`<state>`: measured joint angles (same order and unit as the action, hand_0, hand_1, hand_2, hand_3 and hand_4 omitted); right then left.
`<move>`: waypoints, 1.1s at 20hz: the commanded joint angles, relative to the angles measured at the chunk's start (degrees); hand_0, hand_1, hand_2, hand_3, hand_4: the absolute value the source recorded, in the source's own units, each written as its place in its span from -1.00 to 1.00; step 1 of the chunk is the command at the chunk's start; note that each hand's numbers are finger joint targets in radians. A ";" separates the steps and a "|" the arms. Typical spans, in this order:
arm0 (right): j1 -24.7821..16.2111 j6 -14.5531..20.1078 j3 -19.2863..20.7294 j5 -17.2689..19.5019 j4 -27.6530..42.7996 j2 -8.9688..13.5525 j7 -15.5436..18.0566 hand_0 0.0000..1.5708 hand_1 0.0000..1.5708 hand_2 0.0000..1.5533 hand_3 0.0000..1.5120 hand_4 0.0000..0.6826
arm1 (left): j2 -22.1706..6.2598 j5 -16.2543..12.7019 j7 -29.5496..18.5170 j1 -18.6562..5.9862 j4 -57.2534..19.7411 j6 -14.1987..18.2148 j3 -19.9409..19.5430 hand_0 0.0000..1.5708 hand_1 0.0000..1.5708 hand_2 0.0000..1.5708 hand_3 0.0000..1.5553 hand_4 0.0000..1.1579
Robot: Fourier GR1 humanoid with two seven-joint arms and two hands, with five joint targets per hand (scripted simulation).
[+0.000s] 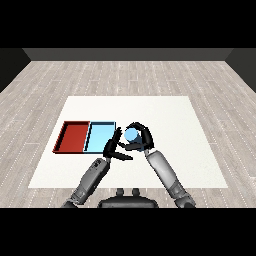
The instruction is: Pick the blue can and put it in the blue box
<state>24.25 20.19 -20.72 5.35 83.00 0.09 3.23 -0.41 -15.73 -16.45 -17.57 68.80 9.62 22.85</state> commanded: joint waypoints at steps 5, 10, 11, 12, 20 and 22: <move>-0.28 3.45 -3.16 -3.93 -1.63 -0.08 3.20 0.85 0.85 0.87 0.84 0.79 | 0.41 -6.94 -4.65 -6.69 -9.24 1.76 3.19 -1.00 -1.00 -1.00 -1.00 -1.00; 6.03 6.08 -3.19 -9.03 -3.55 -0.08 -0.49 0.85 0.85 0.87 0.83 0.76 | 0.41 -7.55 -4.73 -8.37 -8.56 4.89 4.68 -1.00 -1.00 -1.00 -1.00 -1.00; 2.58 7.47 -6.44 -9.48 -2.39 -0.08 1.31 0.84 0.84 0.87 0.83 0.73 | 0.41 -5.24 -4.17 -2.15 -2.15 3.89 6.49 -1.00 -1.00 -1.00 -1.00 -1.00; 0.27 7.40 -7.14 -8.29 -1.61 -0.08 2.37 0.86 0.86 0.87 0.84 0.73 | 0.41 -6.25 -7.48 -5.48 -8.60 0.07 4.35 -1.00 -1.00 -1.00 -1.00 -1.00; 3.27 7.08 -6.18 -13.11 -0.29 -0.08 0.38 0.88 0.88 0.89 0.84 0.74 | 0.41 -6.11 -1.04 -6.83 -5.76 11.28 10.57 -1.00 -1.00 -1.00 -1.00 -0.28; 0.97 9.03 -7.57 -15.28 -1.24 -0.08 5.69 0.88 0.88 0.89 0.85 0.74 | 0.41 -10.28 -0.29 -11.00 -8.45 13.91 12.38 -1.00 -1.00 -1.00 -1.00 -0.13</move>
<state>25.62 26.95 -26.84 -7.50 81.13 0.09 7.32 -0.12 -23.35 -18.49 -25.62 61.88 17.96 31.34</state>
